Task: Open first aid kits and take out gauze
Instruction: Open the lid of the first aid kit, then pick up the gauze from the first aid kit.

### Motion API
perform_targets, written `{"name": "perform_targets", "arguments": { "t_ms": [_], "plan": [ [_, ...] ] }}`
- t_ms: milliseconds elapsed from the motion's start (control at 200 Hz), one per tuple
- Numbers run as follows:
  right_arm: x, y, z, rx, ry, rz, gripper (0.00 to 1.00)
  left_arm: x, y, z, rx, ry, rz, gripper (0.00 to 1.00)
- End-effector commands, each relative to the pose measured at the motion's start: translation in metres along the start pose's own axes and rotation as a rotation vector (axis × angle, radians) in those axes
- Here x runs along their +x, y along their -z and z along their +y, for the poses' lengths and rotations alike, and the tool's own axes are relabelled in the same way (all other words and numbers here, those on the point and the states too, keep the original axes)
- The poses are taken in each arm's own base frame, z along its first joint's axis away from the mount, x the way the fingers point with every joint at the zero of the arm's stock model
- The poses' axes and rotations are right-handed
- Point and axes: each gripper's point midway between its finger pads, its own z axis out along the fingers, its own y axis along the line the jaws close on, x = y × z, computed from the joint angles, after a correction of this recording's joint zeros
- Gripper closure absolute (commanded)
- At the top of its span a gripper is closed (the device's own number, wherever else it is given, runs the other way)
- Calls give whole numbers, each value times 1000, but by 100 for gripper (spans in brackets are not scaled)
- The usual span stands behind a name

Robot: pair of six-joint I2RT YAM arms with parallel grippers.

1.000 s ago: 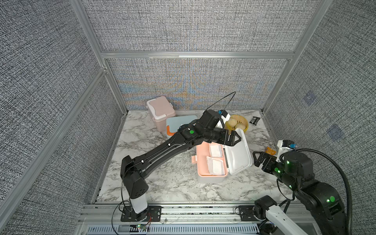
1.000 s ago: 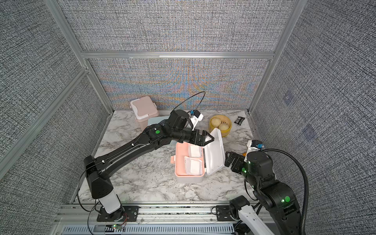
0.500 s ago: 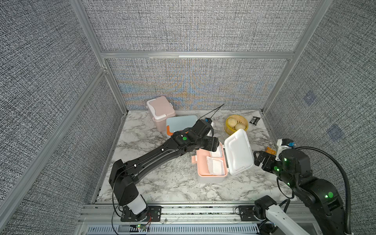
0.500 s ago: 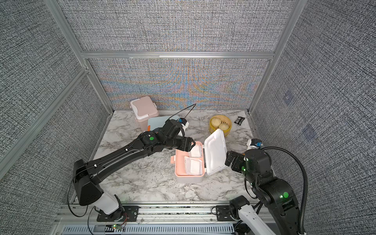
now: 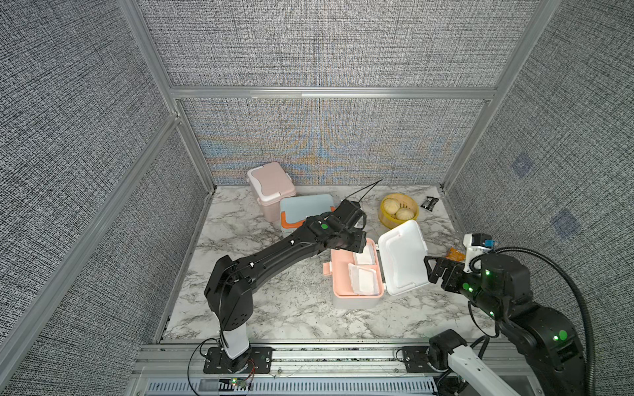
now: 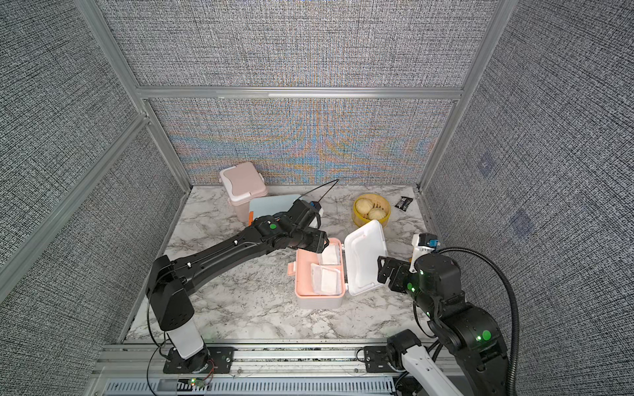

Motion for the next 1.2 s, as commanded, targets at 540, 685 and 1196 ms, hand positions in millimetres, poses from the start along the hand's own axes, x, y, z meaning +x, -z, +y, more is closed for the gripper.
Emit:
{"name": "perform_targets", "arguments": {
  "t_ms": [540,685,1196],
  "plan": [
    [26,-32,60,-296,69,197,41,29,-30,9,-11,29,123,58],
    [33,-37,63,-314,65,224,43,26,-29,8,-13,30,116,76],
    [42,-43,65,-335,54,252,42,29,-36,16,-51,30,137,82]
  ]
}}
